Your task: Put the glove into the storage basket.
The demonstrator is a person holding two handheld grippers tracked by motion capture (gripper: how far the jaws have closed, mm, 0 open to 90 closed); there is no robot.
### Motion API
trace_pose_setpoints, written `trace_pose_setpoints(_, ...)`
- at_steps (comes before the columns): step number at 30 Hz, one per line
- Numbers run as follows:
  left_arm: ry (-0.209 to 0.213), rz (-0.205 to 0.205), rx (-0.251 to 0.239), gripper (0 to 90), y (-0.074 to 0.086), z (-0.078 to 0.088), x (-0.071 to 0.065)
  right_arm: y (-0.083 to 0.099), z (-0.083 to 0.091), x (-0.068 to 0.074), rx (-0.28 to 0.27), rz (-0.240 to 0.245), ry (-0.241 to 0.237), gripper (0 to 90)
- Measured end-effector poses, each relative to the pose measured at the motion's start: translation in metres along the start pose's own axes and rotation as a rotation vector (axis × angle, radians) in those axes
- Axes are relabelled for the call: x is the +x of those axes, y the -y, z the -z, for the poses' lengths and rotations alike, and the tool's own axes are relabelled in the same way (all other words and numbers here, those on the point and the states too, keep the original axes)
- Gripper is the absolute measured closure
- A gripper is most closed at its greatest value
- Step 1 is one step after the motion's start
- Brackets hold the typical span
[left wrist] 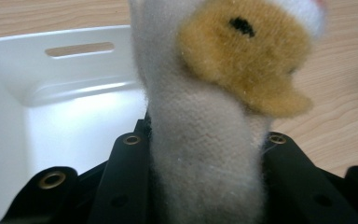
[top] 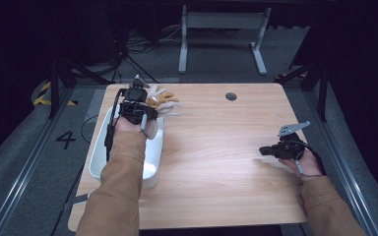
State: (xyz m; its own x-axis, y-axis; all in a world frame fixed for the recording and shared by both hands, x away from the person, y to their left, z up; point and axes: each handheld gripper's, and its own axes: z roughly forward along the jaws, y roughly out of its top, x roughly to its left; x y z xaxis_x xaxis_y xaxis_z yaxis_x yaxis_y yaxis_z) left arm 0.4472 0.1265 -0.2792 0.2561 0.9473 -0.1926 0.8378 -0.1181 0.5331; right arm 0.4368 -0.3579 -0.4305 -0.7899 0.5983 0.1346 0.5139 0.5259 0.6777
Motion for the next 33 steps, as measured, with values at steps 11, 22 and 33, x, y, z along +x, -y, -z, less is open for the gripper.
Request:
trace_pose_setpoints(11, -0.083, 0.053, 0.013, 67.9, 0.012, -0.010, 0.020, 0.002, 0.001, 0.000, -0.003, -0.009, 0.004, 86.7)
trace_pose_setpoints(22, -0.118, 0.126, 0.004, 67.8, 0.025, -0.016, 0.048, 0.003, 0.001, -0.001, -0.006, -0.014, 0.002, 86.3)
trace_pose_setpoints(33, -0.089, 0.155, -0.006, 67.5, 0.031, -0.016, 0.051, 0.005, 0.003, -0.004, -0.012, -0.022, 0.002, 85.8)
